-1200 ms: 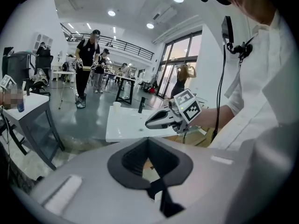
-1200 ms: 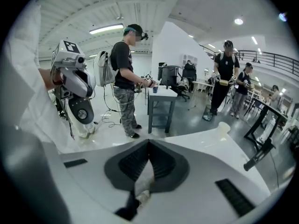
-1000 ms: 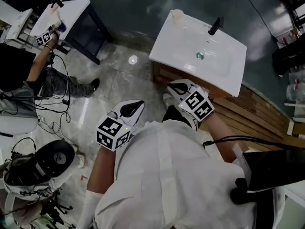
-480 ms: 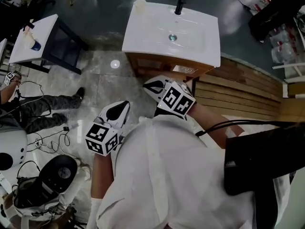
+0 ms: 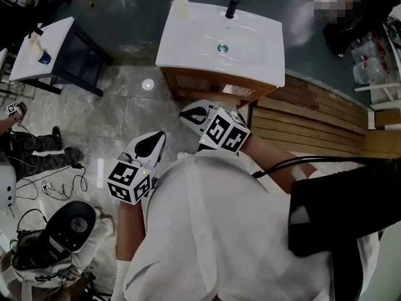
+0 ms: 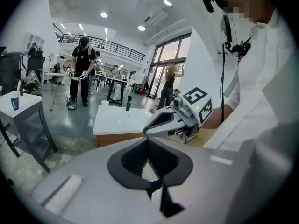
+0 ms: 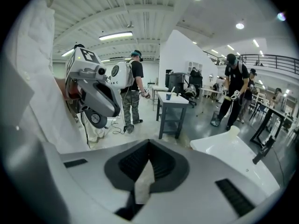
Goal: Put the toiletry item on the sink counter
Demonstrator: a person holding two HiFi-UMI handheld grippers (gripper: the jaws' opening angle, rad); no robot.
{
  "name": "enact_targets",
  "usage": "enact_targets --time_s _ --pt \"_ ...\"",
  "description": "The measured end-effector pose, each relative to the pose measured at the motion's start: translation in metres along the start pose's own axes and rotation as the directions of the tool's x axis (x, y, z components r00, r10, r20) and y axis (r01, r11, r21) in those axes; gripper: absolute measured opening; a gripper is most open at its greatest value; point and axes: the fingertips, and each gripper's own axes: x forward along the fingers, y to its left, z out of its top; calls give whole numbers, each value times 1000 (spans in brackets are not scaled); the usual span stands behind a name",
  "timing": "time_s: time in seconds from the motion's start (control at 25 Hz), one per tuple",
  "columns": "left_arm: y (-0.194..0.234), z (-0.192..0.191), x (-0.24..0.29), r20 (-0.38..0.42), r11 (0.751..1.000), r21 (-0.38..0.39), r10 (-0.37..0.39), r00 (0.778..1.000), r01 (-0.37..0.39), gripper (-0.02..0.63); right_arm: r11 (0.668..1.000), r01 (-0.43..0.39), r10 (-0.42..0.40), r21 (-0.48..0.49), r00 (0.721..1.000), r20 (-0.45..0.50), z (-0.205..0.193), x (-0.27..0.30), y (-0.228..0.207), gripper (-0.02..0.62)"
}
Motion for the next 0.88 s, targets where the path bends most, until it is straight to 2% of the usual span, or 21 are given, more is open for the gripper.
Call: enact_targets --time_s 0.2,0.88 --pt "-5 0 9 -10 1000 5 9 1000 -9 6 1000 -11 11 -15 1000 7 -3 -5 -3 5" --pt "7 6 24 -39 999 1 -33 999 33 6 1000 7 -6 9 1000 -17 -8 0 -21 5"
